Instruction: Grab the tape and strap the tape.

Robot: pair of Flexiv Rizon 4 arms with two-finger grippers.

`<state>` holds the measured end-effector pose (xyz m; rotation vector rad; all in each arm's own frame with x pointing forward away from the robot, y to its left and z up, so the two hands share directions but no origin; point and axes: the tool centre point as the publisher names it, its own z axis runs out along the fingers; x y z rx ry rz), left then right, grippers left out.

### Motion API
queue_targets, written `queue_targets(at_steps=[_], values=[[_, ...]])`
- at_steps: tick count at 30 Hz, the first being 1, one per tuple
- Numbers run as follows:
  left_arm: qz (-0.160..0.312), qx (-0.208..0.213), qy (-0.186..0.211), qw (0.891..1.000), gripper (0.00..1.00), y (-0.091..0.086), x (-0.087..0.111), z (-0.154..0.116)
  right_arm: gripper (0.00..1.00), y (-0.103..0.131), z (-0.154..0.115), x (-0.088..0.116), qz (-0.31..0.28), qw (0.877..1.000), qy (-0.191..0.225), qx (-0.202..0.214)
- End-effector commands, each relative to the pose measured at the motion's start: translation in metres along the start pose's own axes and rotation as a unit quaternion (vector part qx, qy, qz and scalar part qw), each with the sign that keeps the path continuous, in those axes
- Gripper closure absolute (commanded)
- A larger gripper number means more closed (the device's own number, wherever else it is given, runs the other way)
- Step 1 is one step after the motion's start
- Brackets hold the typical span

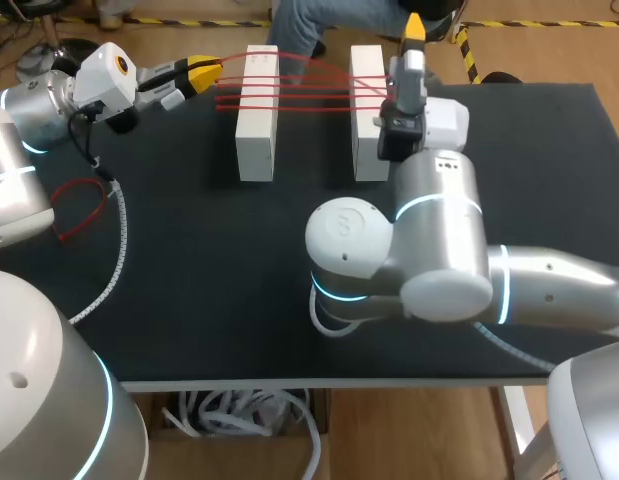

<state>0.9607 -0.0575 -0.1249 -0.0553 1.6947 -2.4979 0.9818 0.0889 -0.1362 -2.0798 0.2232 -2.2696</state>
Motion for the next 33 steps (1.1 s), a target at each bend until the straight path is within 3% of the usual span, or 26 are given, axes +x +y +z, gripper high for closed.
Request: queue_targets(at_steps=[1,16,33], values=[[0.001,0.002,0.001,1.000,1.00,0.001,0.000,0.000,0.00,0.002,0.007,0.001,0.000,1.000,0.002,-0.007],[0.001,0.002,0.001,1.000,1.00,0.001,0.000,0.000,0.00,0.007,0.024,-0.020,-0.007,1.000,-0.003,-0.014],[0.001,0.002,0.001,1.000,1.00,0.001,0.000,0.000,0.00,0.031,0.009,-0.001,0.011,1.000,0.009,-0.024]])
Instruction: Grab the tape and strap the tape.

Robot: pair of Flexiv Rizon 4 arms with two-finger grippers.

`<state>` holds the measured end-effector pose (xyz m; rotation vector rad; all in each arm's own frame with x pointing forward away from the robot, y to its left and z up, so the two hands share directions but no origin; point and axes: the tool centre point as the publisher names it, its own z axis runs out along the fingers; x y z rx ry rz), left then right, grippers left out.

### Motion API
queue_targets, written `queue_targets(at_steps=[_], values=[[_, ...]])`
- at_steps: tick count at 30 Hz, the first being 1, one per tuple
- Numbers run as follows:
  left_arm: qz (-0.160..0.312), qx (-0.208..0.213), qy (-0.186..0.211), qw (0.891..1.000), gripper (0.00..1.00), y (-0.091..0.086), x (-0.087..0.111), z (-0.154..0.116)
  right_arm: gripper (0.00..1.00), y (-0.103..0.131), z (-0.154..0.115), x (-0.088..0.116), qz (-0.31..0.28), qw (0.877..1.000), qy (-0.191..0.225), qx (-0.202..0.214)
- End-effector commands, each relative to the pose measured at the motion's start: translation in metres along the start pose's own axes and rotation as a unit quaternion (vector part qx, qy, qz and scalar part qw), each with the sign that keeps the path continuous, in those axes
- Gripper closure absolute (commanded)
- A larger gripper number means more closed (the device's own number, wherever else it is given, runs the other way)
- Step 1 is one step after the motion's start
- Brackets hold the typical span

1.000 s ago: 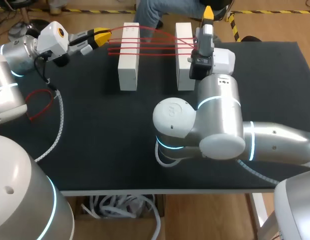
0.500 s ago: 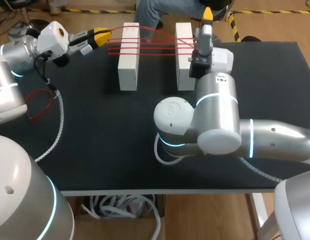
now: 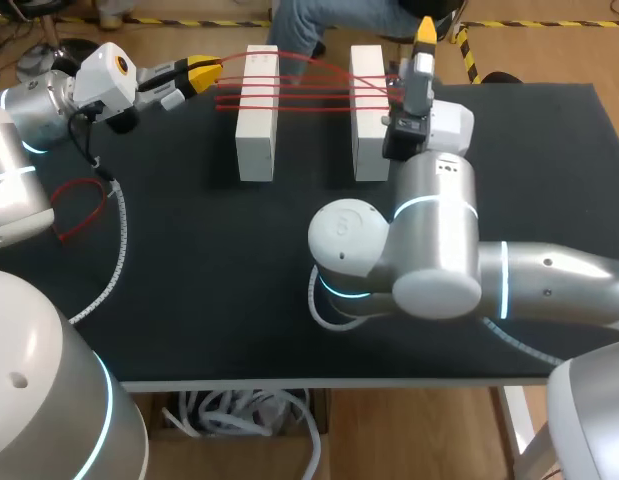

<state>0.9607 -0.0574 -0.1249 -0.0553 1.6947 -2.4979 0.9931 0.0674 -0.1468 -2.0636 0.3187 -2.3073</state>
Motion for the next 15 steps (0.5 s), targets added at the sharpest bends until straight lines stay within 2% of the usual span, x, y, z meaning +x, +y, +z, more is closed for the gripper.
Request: queue_targets(at_steps=[1,15], values=[[0.001,0.002,0.001,1.000,1.00,0.001,0.000,0.000,0.00,0.011,-0.004,0.010,0.000,1.000,-0.004,0.006],[0.001,0.002,0.001,1.000,1.00,0.001,0.000,0.000,0.00,0.027,-0.013,0.021,-0.001,1.000,0.005,0.000]])
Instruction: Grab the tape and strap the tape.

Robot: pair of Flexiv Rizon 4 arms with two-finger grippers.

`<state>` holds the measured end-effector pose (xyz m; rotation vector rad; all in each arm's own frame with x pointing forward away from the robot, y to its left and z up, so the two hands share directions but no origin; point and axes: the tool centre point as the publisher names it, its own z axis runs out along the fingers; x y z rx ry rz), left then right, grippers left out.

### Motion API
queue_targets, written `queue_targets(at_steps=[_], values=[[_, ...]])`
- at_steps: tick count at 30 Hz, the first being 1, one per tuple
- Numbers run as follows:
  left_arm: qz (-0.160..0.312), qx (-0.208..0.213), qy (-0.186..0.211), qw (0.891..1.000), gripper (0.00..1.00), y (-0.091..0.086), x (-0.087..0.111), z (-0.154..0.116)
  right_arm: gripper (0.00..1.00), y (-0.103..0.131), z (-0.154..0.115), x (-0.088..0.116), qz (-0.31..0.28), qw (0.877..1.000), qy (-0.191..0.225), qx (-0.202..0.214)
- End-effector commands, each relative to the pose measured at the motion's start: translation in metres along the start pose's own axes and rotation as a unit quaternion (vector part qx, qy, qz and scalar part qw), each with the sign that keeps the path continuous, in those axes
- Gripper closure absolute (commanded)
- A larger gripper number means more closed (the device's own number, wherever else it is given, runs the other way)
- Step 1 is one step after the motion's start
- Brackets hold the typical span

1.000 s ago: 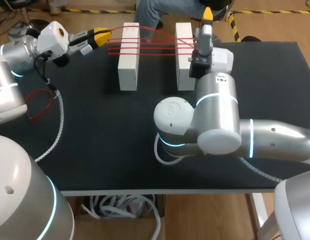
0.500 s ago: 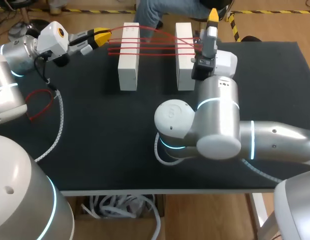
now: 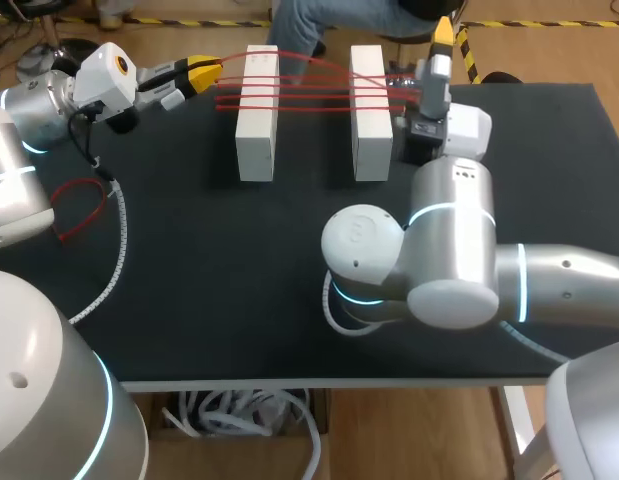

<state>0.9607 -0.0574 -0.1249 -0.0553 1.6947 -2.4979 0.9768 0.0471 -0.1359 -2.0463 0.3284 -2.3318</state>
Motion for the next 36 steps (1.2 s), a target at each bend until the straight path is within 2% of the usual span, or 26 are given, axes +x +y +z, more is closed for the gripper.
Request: queue_targets(at_steps=[1,17,28,36], values=[[0.001,0.002,0.001,1.000,1.00,0.001,0.000,0.000,0.00,0.008,-0.001,0.005,-0.001,1.000,-0.004,0.004],[0.001,0.002,0.001,1.000,1.00,0.001,0.000,0.000,0.00,0.004,-0.002,0.003,0.003,1.000,-0.008,0.007],[0.001,0.002,0.001,1.000,1.00,0.001,0.000,0.000,0.00,-0.009,-0.001,0.002,0.007,1.000,-0.007,0.014],[0.001,0.002,0.001,1.000,1.00,0.001,0.000,0.000,0.00,-0.008,0.002,0.002,0.006,1.000,-0.004,0.008]])
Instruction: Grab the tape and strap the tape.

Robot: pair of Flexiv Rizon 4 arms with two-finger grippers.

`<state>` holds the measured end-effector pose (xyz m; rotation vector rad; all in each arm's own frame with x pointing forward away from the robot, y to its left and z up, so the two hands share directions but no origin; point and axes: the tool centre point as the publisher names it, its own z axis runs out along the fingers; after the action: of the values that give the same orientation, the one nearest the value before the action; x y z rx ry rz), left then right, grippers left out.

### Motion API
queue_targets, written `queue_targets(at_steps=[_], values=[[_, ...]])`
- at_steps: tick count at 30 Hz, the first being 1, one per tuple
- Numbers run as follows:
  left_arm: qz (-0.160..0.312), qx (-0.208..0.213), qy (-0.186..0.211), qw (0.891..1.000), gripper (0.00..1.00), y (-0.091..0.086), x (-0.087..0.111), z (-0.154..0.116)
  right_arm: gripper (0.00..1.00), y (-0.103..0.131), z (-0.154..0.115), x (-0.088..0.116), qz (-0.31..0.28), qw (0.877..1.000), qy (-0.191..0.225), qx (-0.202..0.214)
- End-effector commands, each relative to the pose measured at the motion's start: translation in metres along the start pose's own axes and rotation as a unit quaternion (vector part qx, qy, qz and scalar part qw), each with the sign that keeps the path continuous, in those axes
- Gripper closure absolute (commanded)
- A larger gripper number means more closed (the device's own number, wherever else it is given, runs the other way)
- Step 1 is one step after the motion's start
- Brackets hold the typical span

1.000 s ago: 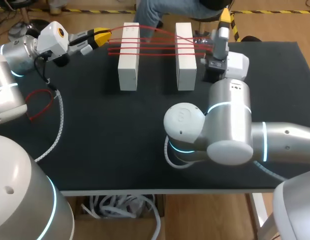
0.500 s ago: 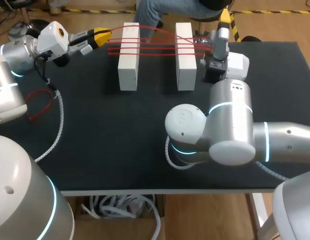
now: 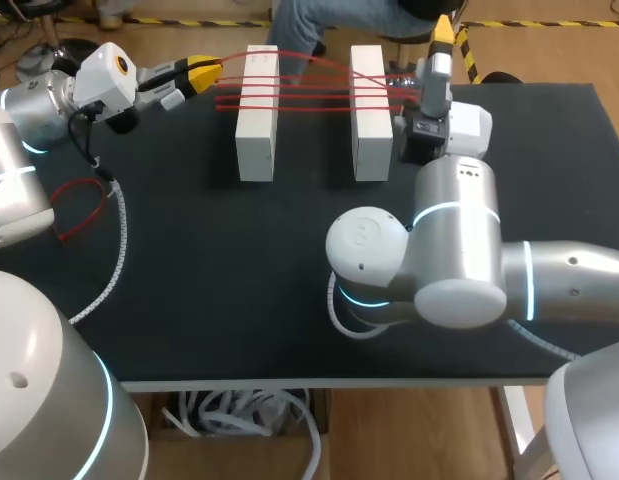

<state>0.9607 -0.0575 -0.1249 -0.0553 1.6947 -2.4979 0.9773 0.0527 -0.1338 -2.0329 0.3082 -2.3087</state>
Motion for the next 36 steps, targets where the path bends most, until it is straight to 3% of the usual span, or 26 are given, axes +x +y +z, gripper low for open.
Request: queue_targets(at_steps=[1,6,7,8,9,10,14,36], values=[[0.001,0.002,0.001,1.000,1.00,0.0011,-0.0002,-0.0004,0.00,-0.0022,0.0020,0.0006,-0.001,1.000,0.000,-0.006],[0.001,0.002,0.001,1.000,1.00,0.0011,-0.0002,-0.0004,0.00,-0.0006,0.0021,0.0012,-0.001,1.000,0.001,-0.008],[0.001,0.002,0.001,1.000,1.00,0.0011,-0.0002,-0.0004,0.16,-0.0002,0.0022,0.0010,-0.001,1.000,0.001,-0.009],[0.001,0.002,0.001,1.000,1.00,0.0011,-0.0002,-0.0004,0.22,0.0000,0.0022,0.0009,-0.001,1.000,0.001,-0.009],[0.001,0.002,0.001,1.000,1.00,0.0011,-0.0002,-0.0004,0.40,0.0001,0.0021,0.0009,-0.001,1.000,0.001,-0.010],[0.001,0.002,0.001,1.000,1.00,0.0011,-0.0002,-0.0004,0.51,0.0001,0.0021,0.0008,-0.001,1.000,0.001,-0.010],[0.001,0.002,0.001,1.000,1.00,0.0011,-0.0002,-0.0004,0.64,0.0004,0.0021,0.0005,-0.002,1.000,0.001,-0.011],[0.001,0.002,0.001,1.000,1.00,0.0011,-0.0002,-0.0004,0.64,-0.0031,-0.0038,0.0000,0.003,1.000,-0.003,-0.006]])
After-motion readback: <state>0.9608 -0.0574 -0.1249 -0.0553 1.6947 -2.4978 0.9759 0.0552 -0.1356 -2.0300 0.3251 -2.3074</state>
